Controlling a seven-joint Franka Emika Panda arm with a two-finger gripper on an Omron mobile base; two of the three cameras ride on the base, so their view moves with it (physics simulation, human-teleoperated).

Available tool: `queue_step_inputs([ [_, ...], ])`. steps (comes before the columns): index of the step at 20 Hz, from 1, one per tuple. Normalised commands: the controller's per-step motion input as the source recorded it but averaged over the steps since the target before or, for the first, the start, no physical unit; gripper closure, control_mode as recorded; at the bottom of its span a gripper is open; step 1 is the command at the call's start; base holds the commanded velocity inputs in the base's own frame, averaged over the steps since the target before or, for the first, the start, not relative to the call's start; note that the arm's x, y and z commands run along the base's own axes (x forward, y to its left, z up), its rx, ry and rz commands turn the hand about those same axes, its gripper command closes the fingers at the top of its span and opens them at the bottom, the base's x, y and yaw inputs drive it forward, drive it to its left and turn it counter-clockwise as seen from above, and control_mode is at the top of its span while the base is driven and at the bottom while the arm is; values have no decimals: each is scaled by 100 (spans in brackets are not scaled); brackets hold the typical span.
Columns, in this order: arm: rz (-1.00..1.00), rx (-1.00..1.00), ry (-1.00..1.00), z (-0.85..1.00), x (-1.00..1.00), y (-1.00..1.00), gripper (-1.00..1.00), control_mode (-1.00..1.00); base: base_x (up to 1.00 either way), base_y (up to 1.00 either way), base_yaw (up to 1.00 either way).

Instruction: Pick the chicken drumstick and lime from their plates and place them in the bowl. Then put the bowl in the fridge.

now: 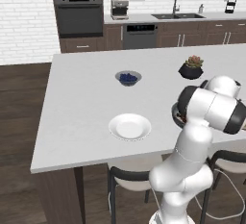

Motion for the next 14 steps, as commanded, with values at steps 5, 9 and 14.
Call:
queue_step_inputs([
  [5,-14,0,-3,99,-61,0,100,-100,0,0,0],
  [9,-23,-1,2,100,-43,26,100,-100,0,0,0],
  [14,-25,0,4,100,-32,85,100,-100,0,0,0],
])
